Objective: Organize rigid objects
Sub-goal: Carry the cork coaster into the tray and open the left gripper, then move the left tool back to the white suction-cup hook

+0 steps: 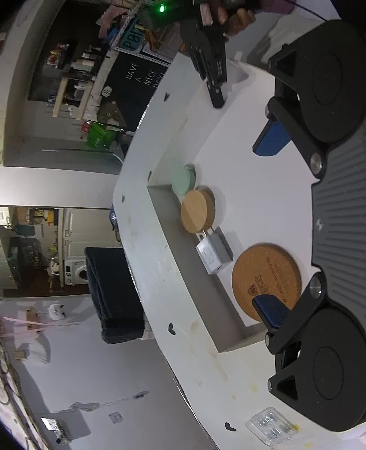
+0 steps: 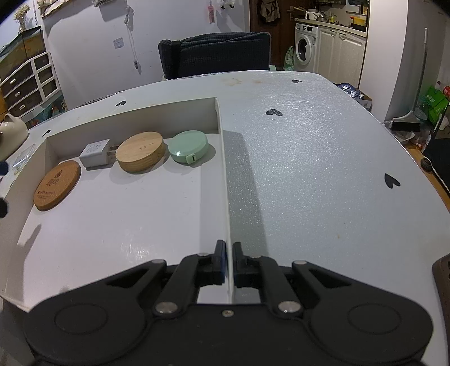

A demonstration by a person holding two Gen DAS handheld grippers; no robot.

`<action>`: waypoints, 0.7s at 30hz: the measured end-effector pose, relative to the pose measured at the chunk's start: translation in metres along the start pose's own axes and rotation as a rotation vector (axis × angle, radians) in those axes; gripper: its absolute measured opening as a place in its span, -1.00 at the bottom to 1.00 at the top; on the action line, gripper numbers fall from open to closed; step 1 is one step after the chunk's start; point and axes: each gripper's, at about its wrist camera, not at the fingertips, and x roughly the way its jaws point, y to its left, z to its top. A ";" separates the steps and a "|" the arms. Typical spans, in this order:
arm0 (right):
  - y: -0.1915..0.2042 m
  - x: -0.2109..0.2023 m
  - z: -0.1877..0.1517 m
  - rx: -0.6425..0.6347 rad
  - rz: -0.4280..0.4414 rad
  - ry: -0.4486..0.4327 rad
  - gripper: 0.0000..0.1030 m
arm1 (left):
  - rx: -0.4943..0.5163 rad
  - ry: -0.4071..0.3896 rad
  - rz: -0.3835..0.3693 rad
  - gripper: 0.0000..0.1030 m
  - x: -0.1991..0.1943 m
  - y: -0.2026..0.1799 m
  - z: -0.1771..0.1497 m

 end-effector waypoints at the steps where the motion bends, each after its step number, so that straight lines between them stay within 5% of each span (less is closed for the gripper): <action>1: 0.000 0.000 0.000 0.000 0.000 0.000 -0.88 | -0.002 -0.008 -0.001 1.00 -0.004 -0.002 -0.002; 10: 0.000 0.000 0.000 0.000 0.001 -0.002 -0.88 | -0.094 -0.057 -0.021 1.00 -0.038 -0.003 -0.028; 21: 0.000 0.000 0.000 -0.002 0.002 -0.002 -0.88 | -0.270 -0.107 0.146 1.00 -0.074 0.041 -0.055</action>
